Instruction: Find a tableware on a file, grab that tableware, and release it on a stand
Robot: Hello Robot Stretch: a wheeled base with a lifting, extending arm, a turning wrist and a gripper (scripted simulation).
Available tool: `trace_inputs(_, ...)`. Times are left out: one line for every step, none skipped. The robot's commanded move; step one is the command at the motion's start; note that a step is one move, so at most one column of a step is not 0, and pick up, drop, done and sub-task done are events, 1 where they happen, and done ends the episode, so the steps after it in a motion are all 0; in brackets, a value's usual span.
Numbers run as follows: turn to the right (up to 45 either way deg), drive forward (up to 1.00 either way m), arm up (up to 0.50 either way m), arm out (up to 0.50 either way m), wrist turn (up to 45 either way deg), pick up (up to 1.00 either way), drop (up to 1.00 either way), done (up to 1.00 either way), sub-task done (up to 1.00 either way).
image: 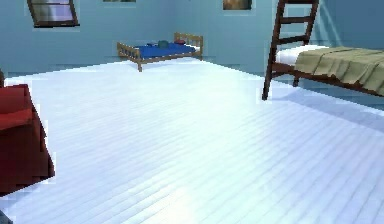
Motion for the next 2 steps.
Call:
trace_inputs(0.0,0.10,0.00,0.00,0.0,0.00,0.00,0.00,0.00)
trace_inputs(45.0,0.00,0.00,0.00,0.0,0.00,0.00,0.00,0.00)
